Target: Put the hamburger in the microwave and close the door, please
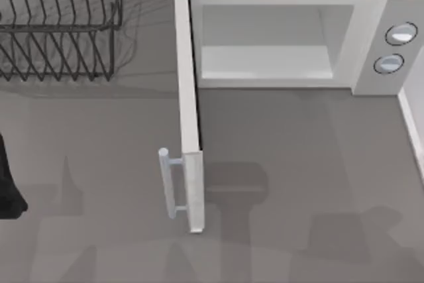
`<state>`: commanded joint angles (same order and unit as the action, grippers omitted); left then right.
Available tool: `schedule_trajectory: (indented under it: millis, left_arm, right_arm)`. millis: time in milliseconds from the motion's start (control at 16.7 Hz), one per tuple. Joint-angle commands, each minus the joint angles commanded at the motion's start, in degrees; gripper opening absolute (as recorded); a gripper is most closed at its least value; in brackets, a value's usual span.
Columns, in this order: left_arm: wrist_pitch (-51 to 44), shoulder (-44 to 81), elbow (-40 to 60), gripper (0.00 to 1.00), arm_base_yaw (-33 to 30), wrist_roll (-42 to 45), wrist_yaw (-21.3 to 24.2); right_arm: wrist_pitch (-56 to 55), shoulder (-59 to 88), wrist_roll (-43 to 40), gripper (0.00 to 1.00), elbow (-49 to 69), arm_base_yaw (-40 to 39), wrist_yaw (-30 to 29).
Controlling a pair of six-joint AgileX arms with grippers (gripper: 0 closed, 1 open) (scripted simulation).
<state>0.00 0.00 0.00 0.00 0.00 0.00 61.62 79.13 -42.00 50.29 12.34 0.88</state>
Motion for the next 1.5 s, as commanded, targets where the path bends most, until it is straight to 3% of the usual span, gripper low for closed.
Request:
schedule_trajectory:
  millis: [480,720,960,1500]
  left_arm:
    - [0.00,0.00,0.00,1.00,0.00,0.00,0.00]
    - [0.00,0.00,0.00,1.00,0.00,0.00,0.00]
    - [0.00,0.00,0.00,1.00,0.00,0.00,0.00]
    - [0.00,0.00,0.00,1.00,0.00,0.00,0.00]
  right_arm:
    - [3.57,-2.08,0.27,0.00,2.71,-0.08,0.00]
    - [-2.46,1.35,4.03,0.00,5.27,-4.84,-1.89]
    - [-18.01,10.50,12.68,0.00,9.11,-14.94,-6.19]
    - [-68.01,36.31,39.72,0.00,13.68,-38.25,-20.77]
